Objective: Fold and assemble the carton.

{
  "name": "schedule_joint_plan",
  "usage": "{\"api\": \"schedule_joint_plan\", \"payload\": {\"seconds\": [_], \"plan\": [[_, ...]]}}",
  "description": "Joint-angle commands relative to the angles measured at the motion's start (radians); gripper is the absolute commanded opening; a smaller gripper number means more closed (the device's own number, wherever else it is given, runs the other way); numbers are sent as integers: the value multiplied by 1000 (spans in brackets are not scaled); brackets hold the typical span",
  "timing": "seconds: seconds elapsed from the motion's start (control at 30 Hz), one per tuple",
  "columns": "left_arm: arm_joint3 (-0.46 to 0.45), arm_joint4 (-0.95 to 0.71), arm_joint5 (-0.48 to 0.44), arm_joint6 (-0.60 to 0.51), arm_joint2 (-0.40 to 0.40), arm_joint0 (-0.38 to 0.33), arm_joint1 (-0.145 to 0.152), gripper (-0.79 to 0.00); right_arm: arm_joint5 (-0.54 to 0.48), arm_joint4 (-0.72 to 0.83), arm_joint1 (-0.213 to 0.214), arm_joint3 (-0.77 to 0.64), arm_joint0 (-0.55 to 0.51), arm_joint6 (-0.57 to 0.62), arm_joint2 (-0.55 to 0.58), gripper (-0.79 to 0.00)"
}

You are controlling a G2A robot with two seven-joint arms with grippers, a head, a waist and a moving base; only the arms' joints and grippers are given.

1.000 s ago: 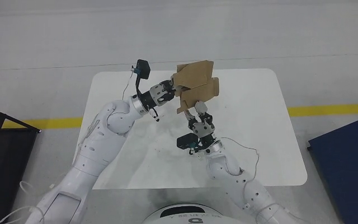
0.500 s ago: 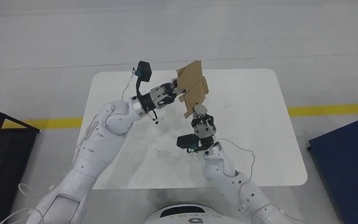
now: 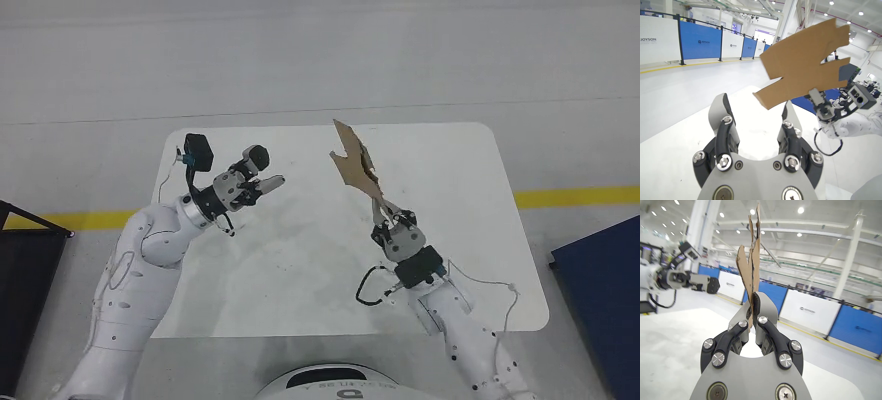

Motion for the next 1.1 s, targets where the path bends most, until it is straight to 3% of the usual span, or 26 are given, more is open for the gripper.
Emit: {"api": "schedule_joint_plan", "payload": {"seconds": [0.0,0.17,0.37,0.9,0.93,1.0,1.07], "plan": [[-1,15,-19,17,-23,31,5,0,-171,71,7,25,13,-60,32,-785],[-2,34,-41,29,-42,51,9,0,-632,286,23,146,105,-199,49,-785],[-2,34,-41,29,-42,51,9,0,-844,588,34,177,164,13,33,-785],[-2,34,-41,29,-42,51,9,0,-844,588,34,177,164,13,33,-785],[-2,34,-41,29,-42,51,9,0,-835,645,32,200,155,28,22,-785],[-2,34,-41,29,-42,51,9,0,-846,927,31,209,179,153,-78,-785],[-2,34,-41,29,-42,51,9,0,-825,1021,42,251,244,280,-51,-785]]}}
